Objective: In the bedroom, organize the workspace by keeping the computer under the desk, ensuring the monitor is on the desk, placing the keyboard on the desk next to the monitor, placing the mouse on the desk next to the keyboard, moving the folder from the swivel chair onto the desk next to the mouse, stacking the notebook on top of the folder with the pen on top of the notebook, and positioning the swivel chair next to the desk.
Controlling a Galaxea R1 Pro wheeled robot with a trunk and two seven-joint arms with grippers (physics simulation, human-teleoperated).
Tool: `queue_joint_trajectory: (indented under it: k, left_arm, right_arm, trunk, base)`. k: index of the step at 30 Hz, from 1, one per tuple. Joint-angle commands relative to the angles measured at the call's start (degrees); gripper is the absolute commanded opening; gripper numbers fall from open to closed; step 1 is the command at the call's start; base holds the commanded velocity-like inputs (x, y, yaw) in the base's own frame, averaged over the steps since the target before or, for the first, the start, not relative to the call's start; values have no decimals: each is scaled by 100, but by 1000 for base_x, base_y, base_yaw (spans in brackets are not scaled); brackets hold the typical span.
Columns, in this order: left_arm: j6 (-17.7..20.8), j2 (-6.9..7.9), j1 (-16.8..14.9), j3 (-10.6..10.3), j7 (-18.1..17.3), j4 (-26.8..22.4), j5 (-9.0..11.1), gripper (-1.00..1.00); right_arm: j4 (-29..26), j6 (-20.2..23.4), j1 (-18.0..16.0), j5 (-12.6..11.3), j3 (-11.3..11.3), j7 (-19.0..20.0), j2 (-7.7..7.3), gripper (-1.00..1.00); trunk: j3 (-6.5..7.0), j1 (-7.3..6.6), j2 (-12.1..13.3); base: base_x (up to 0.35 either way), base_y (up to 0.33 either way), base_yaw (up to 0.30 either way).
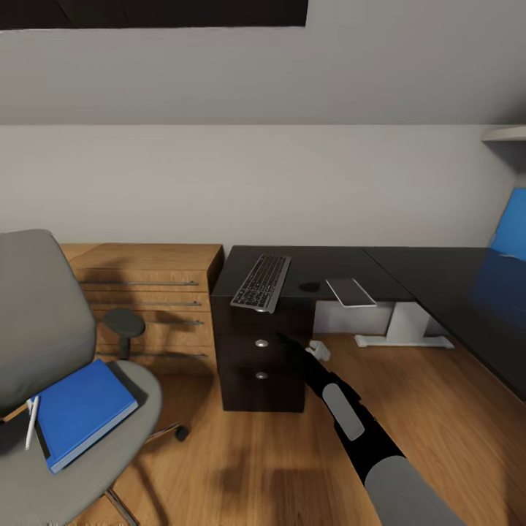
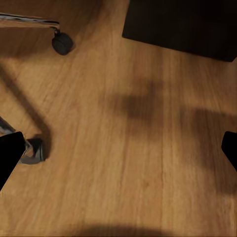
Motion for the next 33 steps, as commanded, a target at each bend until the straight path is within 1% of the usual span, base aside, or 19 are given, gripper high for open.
queue_joint_trajectory:
  k: [1,8,11,18,21,28,33]
  left_arm:
    - [0,0,2,10,-45,-6,60,100]
    - [0,5,2,13,-41,-6,60,100]
    - [0,6,2,13,-40,-6,60,100]
    - [0,3,2,13,-39,-6,60,100]
    - [0,4,2,13,-39,-6,60,100]
    - [0,-2,2,13,-39,-6,59,100]
    - [0,-2,2,13,-44,-6,60,100]
  right_arm:
    - [3,25,-3,-54,-2,9,-1,100]
    - [2,24,-3,-52,-12,9,-3,100]
    - [2,24,-3,-48,-14,26,-9,100]
    - [-5,24,-3,-45,-20,67,-27,100]
    - [-8,24,-3,-45,-22,153,-42,100]
    - [-15,21,-3,-31,-29,363,-70,100]
    - [-14,-63,-3,-28,-32,400,-93,100]
  trunk:
    - [-6,-1,-2]
    - [-19,-1,-2]
    - [-22,-1,-2]
    - [-23,-1,-2]
    - [-23,-1,-2]
    - [-24,-1,-2]
    - [-24,-1,-2]
  base:
    - [0,0,230]
    - [0,0,255]
    - [0,0,135]
    - [0,0,32]
    - [27,0,6]
    - [204,0,1]
    - [69,0,0]
